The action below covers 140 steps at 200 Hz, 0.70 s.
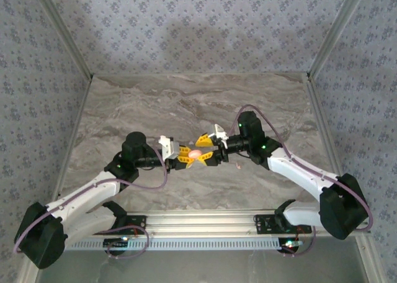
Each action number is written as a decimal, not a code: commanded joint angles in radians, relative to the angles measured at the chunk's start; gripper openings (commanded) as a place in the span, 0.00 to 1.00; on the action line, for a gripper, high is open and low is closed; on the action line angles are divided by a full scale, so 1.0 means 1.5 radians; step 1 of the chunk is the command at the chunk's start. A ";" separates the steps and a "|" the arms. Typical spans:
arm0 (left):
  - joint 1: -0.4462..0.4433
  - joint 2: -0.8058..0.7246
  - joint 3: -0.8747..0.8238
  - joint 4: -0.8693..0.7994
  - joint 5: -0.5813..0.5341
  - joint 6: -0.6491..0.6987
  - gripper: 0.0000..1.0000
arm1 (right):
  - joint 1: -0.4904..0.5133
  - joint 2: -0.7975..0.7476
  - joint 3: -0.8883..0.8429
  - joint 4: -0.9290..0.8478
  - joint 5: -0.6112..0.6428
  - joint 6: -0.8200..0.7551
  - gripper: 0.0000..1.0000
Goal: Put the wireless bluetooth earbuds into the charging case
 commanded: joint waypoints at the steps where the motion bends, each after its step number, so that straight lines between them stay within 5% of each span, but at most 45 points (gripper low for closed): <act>1: -0.004 -0.011 0.024 -0.013 0.010 0.021 0.17 | -0.006 -0.014 0.017 0.025 0.025 0.036 0.56; 140: -0.008 0.015 0.031 -0.049 0.005 0.049 0.16 | -0.046 -0.003 0.011 0.100 0.049 0.130 0.54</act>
